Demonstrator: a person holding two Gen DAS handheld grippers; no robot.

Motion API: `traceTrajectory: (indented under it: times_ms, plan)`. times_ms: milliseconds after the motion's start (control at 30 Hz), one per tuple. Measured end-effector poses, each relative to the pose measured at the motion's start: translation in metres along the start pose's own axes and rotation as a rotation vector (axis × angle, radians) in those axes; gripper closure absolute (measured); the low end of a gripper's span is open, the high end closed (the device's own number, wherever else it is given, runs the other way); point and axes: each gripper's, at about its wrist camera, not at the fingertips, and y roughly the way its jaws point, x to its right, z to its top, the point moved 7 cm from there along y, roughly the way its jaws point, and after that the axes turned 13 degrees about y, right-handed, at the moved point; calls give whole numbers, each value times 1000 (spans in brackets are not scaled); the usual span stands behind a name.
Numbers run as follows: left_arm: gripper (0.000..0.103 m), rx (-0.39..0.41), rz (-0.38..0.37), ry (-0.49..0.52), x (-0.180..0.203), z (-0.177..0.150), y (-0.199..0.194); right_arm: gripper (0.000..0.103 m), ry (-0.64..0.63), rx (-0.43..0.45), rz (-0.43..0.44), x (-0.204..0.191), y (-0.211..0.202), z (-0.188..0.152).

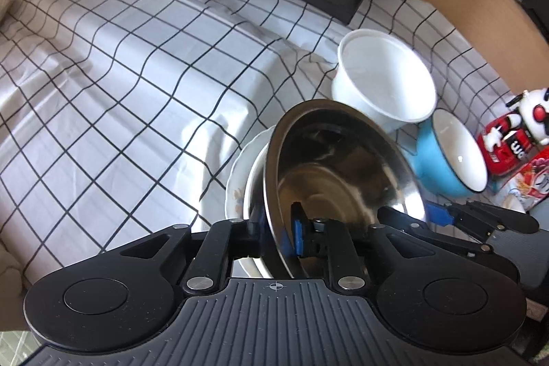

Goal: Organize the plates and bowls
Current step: 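Lower the steel bowl into the large white bowl and open both grippers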

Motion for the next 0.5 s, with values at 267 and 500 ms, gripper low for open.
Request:
traceTrajectory:
  times_ms: [267,500]
  plan:
    - [84,3,-11,-11,0,0,-11,68,-19,6,-15,3,-4,1]
    - [74,46,-5,-29,-6,6,-23,68,-36,7,-37,-1,-1,2]
